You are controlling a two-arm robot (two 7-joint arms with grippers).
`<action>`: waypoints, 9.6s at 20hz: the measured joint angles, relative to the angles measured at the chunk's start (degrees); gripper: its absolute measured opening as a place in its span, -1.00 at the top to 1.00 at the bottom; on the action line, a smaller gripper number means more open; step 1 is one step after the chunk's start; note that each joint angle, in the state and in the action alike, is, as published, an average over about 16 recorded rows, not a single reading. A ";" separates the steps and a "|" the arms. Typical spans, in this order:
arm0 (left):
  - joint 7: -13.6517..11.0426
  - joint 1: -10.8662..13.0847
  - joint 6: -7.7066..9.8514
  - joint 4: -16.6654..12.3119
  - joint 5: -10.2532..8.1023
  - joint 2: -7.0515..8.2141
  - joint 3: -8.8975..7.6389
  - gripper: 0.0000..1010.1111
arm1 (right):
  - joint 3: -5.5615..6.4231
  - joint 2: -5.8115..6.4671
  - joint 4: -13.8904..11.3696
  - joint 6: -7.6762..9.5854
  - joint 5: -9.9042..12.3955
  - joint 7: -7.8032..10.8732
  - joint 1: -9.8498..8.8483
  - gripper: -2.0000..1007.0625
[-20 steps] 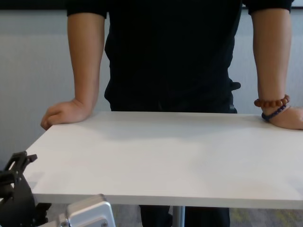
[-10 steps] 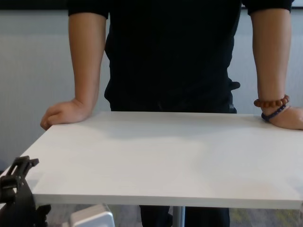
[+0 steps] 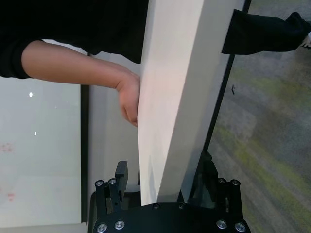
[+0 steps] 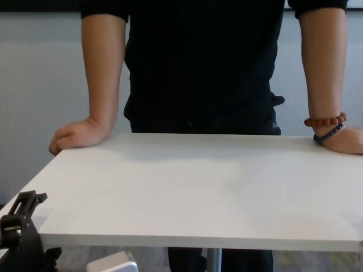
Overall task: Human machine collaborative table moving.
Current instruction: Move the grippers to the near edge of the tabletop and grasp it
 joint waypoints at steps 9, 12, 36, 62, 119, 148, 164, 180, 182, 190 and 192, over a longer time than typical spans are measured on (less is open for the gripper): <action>0.31 0.57 -0.61 0.16 1.05 -0.81 -0.91 -0.98 | 0.62 -0.78 0.41 -0.46 -1.15 0.41 -0.28 -0.99; 0.23 0.69 -0.83 0.27 1.38 -1.07 -1.13 -0.98 | 0.85 -1.05 0.57 -0.58 -1.53 0.55 -0.37 -0.99; -1.11 0.39 -2.94 2.71 3.77 -4.13 -2.75 -0.98 | 0.31 -3.94 3.79 -1.08 -9.30 -0.89 0.17 -0.99; -1.56 2.18 -3.58 2.80 6.57 -5.79 -5.42 -0.98 | -0.81 -8.32 7.67 2.14 -20.13 -5.24 -0.55 -0.99; -1.54 2.42 -3.72 2.55 6.74 -5.91 -5.86 -0.98 | 2.79 -11.57 9.97 0.70 -22.70 -6.32 -1.22 -0.99; -1.54 2.42 -3.72 2.56 6.74 -5.91 -5.86 -0.98 | 2.67 -11.47 9.90 0.79 -22.63 -6.18 -1.16 -0.99; -1.54 2.42 -3.72 2.55 6.75 -5.91 -5.86 -0.74 | 2.67 -11.46 9.89 0.80 -22.64 -6.19 -1.16 -0.57; -1.53 2.41 -3.72 2.56 6.76 -5.91 -5.86 0.00 | 2.67 -11.46 9.87 0.80 -22.68 -6.22 -1.15 0.37; -1.53 2.40 -3.72 2.56 6.77 -5.91 -5.86 0.05 | 2.67 -11.46 9.87 0.80 -22.68 -6.23 -1.15 0.44; -1.52 2.40 -3.72 2.56 6.79 -5.91 -5.86 0.17 | 2.67 -11.46 9.87 0.80 -22.69 -6.25 -1.15 0.57; -1.52 2.40 -3.72 2.56 6.79 -5.91 -5.86 0.20 | 2.67 -11.46 9.87 0.80 -22.69 -6.25 -1.15 0.57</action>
